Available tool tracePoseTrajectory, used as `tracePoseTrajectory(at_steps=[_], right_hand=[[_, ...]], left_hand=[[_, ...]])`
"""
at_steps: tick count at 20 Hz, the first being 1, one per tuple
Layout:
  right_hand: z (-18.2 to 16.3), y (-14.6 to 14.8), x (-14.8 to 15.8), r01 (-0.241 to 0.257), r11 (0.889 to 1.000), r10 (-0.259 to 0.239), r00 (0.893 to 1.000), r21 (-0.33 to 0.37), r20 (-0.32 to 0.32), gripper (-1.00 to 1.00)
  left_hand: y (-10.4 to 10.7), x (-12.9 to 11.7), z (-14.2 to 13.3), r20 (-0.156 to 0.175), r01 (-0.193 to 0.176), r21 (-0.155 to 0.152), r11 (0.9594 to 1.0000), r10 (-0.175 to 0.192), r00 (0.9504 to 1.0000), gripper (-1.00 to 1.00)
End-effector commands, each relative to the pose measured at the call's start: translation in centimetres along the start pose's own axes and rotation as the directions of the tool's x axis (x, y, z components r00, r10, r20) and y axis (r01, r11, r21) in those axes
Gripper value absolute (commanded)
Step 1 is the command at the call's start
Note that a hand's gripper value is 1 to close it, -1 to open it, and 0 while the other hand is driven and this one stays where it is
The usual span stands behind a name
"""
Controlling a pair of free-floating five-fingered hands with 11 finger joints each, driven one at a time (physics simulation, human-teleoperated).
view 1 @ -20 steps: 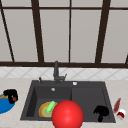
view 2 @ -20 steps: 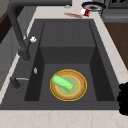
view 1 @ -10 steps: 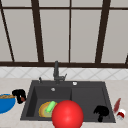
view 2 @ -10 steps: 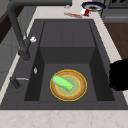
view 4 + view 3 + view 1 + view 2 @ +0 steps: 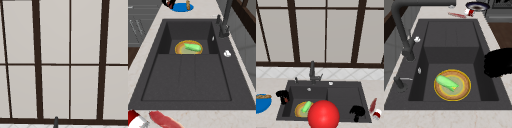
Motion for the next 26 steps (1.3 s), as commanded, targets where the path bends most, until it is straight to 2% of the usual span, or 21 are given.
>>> tracePoseTrajectory(at_steps=[1, 4, 6, 9, 10, 12, 14, 16, 20, 22, 24, 26], right_hand=[[0.0, 0.0, 0.0, 0.000, 1.000, 0.000, 1.000, 0.000, 0.000, 0.00], [0.0, 0.0, 0.0, 0.000, 1.000, 0.000, 1.000, 0.000, 0.000, 0.00], [0.0, 0.0, 0.0, 0.000, 1.000, 0.000, 1.000, 0.000, 0.000, 0.00], [0.0, 0.0, 0.0, 0.000, 1.000, 0.000, 1.000, 0.000, 0.000, 0.00], [0.0, 0.0, 0.0, 0.000, 1.000, 0.000, 1.000, 0.000, 0.000, 0.00], [0.0, 0.0, 0.0, 0.000, 1.000, 0.000, 1.000, 0.000, 0.000, 0.00], [0.0, 0.0, 0.0, 0.000, 1.000, 0.000, 1.000, 0.000, 0.000, 0.00], [0.0, 0.0, 0.0, 0.000, 1.000, 0.000, 1.000, 0.000, 0.000, 0.00], [0.0, 0.0, 0.0, 0.000, 1.000, 0.000, 1.000, 0.000, 0.000, 0.00], [0.0, 0.0, 0.0, 0.000, 1.000, 0.000, 1.000, 0.000, 0.000, 0.00], [0.0, 0.0, 0.0, 0.000, 1.000, 0.000, 1.000, 0.000, 0.000, 0.00], [0.0, 0.0, 0.0, 0.000, 1.000, 0.000, 1.000, 0.000, 0.000, 0.00]], left_hand=[[-1.7, -1.9, -1.6, -0.040, -0.031, -0.038, 0.9988, 0.030, 0.9988, 1.00], [-3.4, -3.7, -2.5, -0.051, -0.034, -0.037, 0.9987, 0.032, 0.9982, 1.00], [-4.5, -5.0, -3.0, -0.056, -0.023, -0.023, 0.9995, 0.022, 0.9982, 1.00], [-6.0, -6.9, -3.9, -0.059, -0.015, -0.022, 0.9996, 0.014, 0.9982, 1.00], [-6.6, -7.8, -4.2, -0.058, -0.011, -0.030, 0.9995, 0.009, 0.9983, 1.00], [-7.9, -9.3, -5.1, -0.042, 0.017, -0.070, 0.9974, -0.020, 0.9989, 1.00], [-9.2, -10.7, -5.6, -0.041, 0.023, -0.072, 0.9971, -0.026, 0.9988, 1.00], [-10.7, -12.2, -6.3, -0.044, 0.021, -0.072, 0.9972, -0.024, 0.9987, 1.00], [-13.9, -14.6, -7.8, -0.054, -0.007, -0.065, 0.9979, 0.004, 0.9985, 1.00], [-15.2, -15.6, -7.7, -0.053, -0.008, -0.061, 0.9981, 0.005, 0.9986, 1.00], [-15.9, -16.1, -7.5, -0.049, -0.032, -0.053, 0.9981, 0.030, 0.9983, 1.00], [-16.5, -17.1, -7.2, -0.045, -0.031, -0.052, 0.9982, 0.029, 0.9985, 1.00]])
